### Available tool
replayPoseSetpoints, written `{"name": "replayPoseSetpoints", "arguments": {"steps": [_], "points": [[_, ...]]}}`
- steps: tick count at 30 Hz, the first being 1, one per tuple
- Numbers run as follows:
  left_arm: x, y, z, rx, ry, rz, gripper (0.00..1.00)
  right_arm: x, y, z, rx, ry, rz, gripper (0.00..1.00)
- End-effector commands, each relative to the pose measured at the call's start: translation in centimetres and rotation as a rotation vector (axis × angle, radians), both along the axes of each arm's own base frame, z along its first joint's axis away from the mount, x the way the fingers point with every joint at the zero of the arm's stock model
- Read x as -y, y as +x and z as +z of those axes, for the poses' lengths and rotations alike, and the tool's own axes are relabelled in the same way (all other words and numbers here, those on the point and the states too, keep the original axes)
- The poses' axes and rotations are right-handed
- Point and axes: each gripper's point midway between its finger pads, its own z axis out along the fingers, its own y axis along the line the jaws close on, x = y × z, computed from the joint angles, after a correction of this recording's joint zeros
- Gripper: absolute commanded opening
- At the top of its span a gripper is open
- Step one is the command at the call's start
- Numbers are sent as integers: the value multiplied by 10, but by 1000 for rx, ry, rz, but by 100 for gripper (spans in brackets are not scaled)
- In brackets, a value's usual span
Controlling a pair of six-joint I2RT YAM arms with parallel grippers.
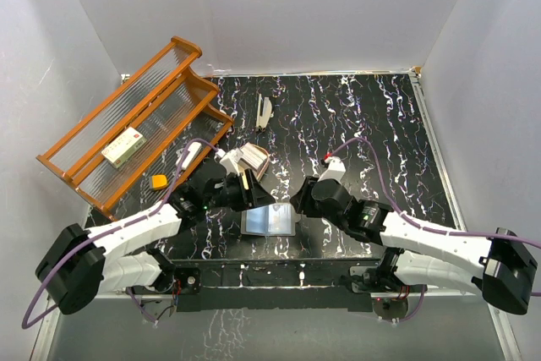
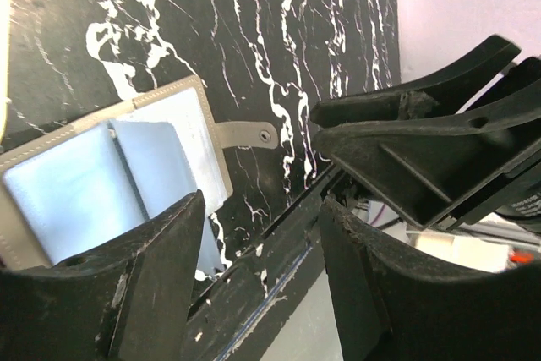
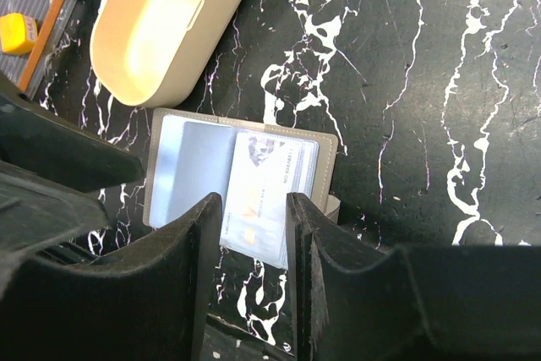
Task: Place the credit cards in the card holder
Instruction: Turn over the card slot in the card holder, then pick up the credit card from the storage box.
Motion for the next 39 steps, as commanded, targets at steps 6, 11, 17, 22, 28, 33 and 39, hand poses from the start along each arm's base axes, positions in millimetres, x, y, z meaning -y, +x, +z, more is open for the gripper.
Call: {"name": "replayPoseSetpoints", "arguments": {"steps": [6, 11, 17, 22, 28, 33, 39], "points": [[-46, 7, 6, 84, 231, 106, 56, -28, 9, 27, 32, 56, 56, 35], [-76, 6, 16, 131, 324, 173, 66, -47, 13, 36, 101, 16, 171, 36], [-106, -1, 32, 179, 399, 218, 77, -56, 47, 63, 243, -176, 205, 39], [-121, -11, 41, 203, 391, 240, 99, -75, 73, 77, 299, -307, 241, 42], [-134, -19, 58, 281, 352, 254, 99, -96, 103, 82, 352, -414, 244, 44], [-138, -23, 80, 370, 299, 249, 99, -111, 123, 60, 335, -533, 260, 47], [-157, -26, 99, 442, 305, 293, 99, -124, 142, 30, 321, -673, 305, 49]]}}
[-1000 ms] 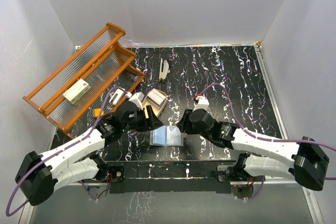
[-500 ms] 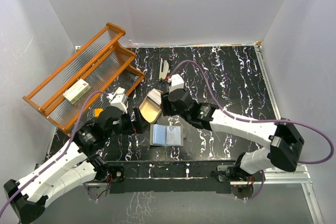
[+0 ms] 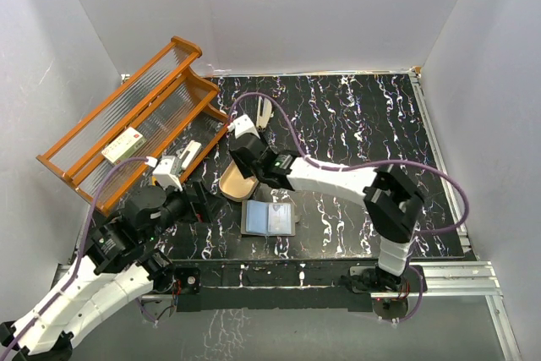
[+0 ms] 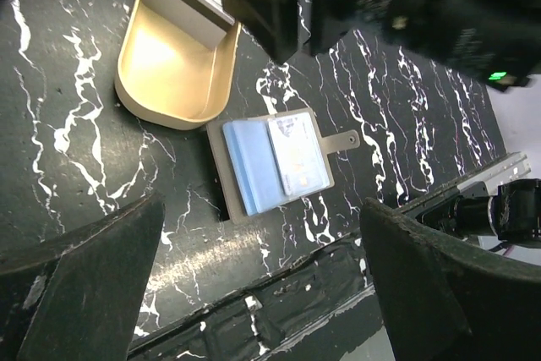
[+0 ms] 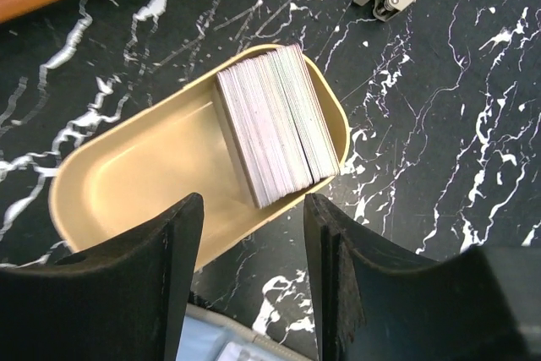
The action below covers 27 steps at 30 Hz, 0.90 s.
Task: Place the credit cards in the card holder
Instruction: Pick up the credit card from the storage box.
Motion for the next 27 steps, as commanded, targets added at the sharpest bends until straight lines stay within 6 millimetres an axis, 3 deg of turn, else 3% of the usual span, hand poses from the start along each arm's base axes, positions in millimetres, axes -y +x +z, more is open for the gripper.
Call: {"name": "replayPoseSetpoints", "arguments": {"steps": [1, 6, 14, 19, 27], "points": [[-18, -1, 20, 79, 13, 39, 99, -6, 20, 5, 62, -96, 16, 51], [-24, -5, 29, 140, -44, 49, 99, -20, 28, -15, 39, -169, 62, 53], [-33, -7, 35, 170, -69, 82, 99, -13, 46, -41, 64, -321, 16, 53], [-33, -7, 35, 171, -68, 84, 99, -5, 52, -34, 101, -346, -37, 43], [-31, -6, 34, 171, -67, 79, 99, -12, 51, -15, 109, -290, -12, 34]]}}
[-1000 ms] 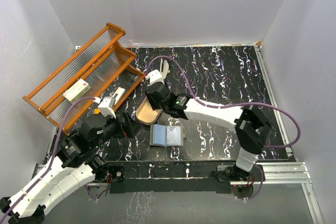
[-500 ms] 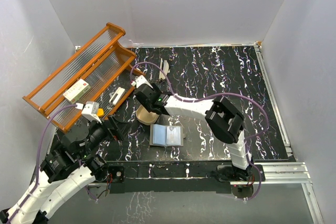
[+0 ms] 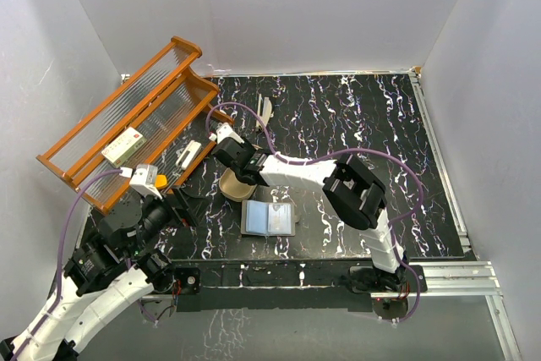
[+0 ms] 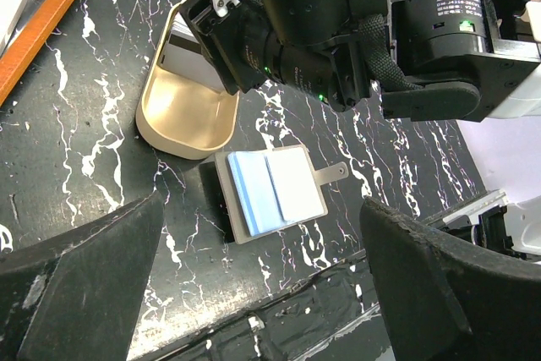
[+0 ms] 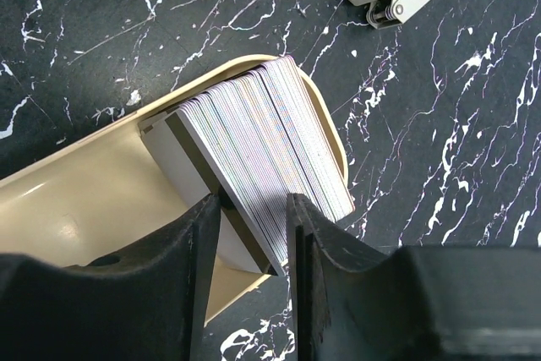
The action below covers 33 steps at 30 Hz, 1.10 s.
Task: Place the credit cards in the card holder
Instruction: Pick up the credit card from the storage box.
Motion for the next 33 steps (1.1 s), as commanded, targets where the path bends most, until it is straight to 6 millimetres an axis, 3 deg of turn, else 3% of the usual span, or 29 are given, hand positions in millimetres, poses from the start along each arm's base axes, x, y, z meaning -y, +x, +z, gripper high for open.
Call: {"name": "replayPoseSetpoints", "arguments": {"steps": [1, 9, 16, 22, 27, 33], "points": [[-2, 2, 3, 18, 6, 6, 99, -6, 15, 47, 85, 63, -13, 33], [-2, 2, 2, 16, 6, 7, 99, -5, 14, 47, 84, 61, -11, 27], [1, 3, 4, 20, 15, -6, 99, -5, 15, 59, 104, 79, -10, 20], [-9, 7, 5, 32, 27, 51, 99, -4, 13, 66, 104, 93, -4, 15], [6, 4, 1, 27, 41, -36, 99, -4, 7, 76, 89, 122, 12, 10], [22, 5, -21, -96, 100, -85, 93, -8, -13, 83, 3, 195, 57, 0]]}}
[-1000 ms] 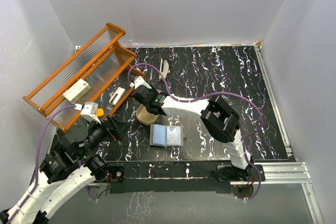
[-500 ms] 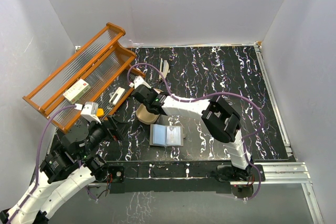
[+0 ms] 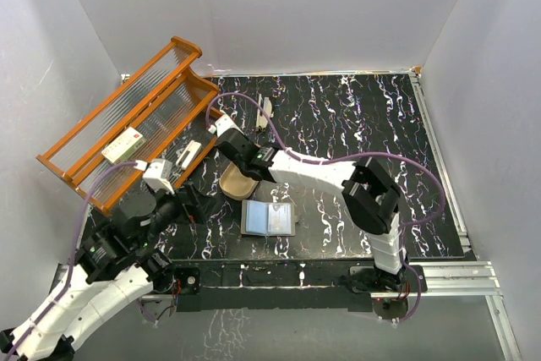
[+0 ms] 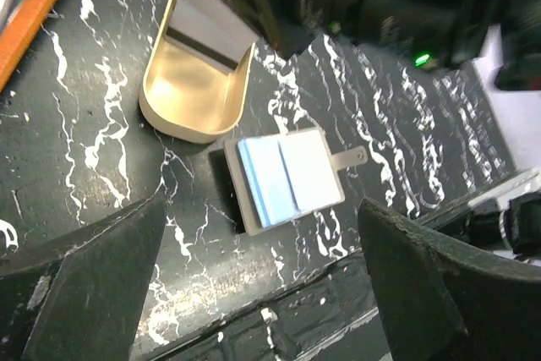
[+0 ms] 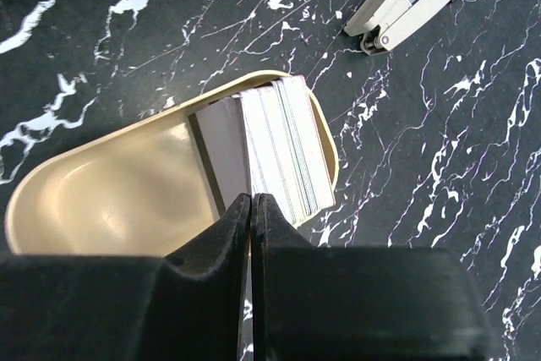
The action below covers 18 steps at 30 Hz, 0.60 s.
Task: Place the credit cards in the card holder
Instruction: Pick up the credit card from the storage box.
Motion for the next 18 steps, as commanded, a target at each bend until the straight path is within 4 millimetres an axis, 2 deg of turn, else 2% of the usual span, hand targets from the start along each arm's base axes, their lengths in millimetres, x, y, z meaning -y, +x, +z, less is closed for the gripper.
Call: {"name": "replayPoseSetpoints", "arguments": {"steps": [1, 6, 10, 13, 18], "points": [[18, -1, -14, -89, 51, -77, 90, 0, -11, 45, -19, 135, 0, 0], [32, -2, -33, -200, 84, -113, 75, 9, -40, 51, -99, 247, 9, 0], [42, -3, -52, -303, 61, -103, 67, 20, -62, 66, -128, 363, 10, 0], [57, -6, -68, -357, 24, -136, 56, 27, -79, 70, -170, 446, 4, 0], [74, -5, -91, -426, -13, -163, 42, 40, -102, 67, -236, 574, -52, 0]]}}
